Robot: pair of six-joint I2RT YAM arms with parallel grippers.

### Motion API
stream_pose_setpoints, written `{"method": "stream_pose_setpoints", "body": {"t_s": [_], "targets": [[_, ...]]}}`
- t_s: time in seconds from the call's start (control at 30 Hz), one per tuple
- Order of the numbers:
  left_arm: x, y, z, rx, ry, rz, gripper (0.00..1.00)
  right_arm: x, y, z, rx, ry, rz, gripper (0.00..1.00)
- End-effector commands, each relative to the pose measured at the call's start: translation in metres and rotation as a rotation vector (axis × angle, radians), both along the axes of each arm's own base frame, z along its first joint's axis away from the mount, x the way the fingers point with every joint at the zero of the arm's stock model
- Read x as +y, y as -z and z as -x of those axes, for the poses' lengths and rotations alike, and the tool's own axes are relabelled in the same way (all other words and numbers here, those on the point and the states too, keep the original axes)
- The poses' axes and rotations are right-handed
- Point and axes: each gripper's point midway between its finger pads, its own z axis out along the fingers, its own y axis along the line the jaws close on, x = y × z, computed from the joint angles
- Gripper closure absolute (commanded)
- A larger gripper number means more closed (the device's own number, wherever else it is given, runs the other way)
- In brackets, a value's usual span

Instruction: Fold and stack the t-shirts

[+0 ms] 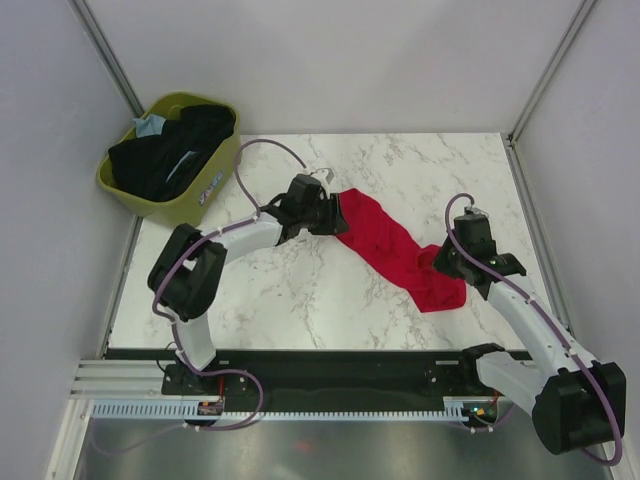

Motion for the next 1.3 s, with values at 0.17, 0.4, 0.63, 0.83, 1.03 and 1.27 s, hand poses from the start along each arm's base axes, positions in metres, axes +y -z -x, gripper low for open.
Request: {"method": "stream_pose_setpoints", "body": {"t_s": [0.17, 0.4, 0.63, 0.83, 1.03, 1.27], "targets": [[-0.048, 0.008, -0.006, 0.033, 0.116, 0.126, 0.52, 0.004, -0.015, -0.006, -0.040, -0.044, 0.001, 1.00], [-0.061, 0.024, 0.000, 0.054, 0.148, 0.133, 0.52, 0.002, -0.012, -0.008, -0.033, -0.050, 0.016, 1.00], [-0.069, 0.033, 0.001, 0.069, 0.155, 0.130, 0.53, 0.001, -0.009, -0.007, -0.026, -0.054, 0.025, 1.00], [-0.069, 0.026, 0.000, 0.054, 0.152, 0.134, 0.98, 0.000, -0.008, -0.007, -0.027, -0.050, 0.033, 1.00], [-0.054, -0.043, 0.005, -0.038, 0.123, 0.148, 0.98, -0.007, -0.034, -0.016, -0.074, -0.050, 0.081, 1.00], [0.009, -0.198, 0.039, -0.326, 0.039, 0.158, 0.98, -0.027, -0.130, -0.032, -0.250, 0.003, 0.177, 1.00]]}}
